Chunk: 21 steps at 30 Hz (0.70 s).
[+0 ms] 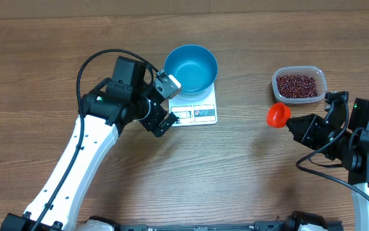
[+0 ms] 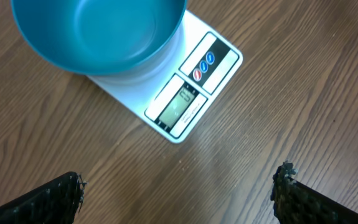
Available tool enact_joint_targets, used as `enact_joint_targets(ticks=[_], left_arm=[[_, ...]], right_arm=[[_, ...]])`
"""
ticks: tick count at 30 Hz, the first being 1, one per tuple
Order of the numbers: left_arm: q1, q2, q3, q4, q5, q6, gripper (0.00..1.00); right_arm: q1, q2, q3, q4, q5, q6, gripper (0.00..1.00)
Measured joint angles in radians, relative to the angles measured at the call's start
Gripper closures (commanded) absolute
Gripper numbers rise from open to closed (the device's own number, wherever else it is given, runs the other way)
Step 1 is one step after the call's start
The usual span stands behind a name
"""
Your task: Scoop item into bowl and weigh 150g on scale
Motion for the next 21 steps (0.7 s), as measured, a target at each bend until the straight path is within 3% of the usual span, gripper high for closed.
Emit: enact_joint_targets(ticks=[21], left_arm=[[0.0,0.0,0.0,0.021,0.01,0.058,0.01]], right_arm=[[0.0,0.0,0.0,0.0,0.003,0.001,0.96]])
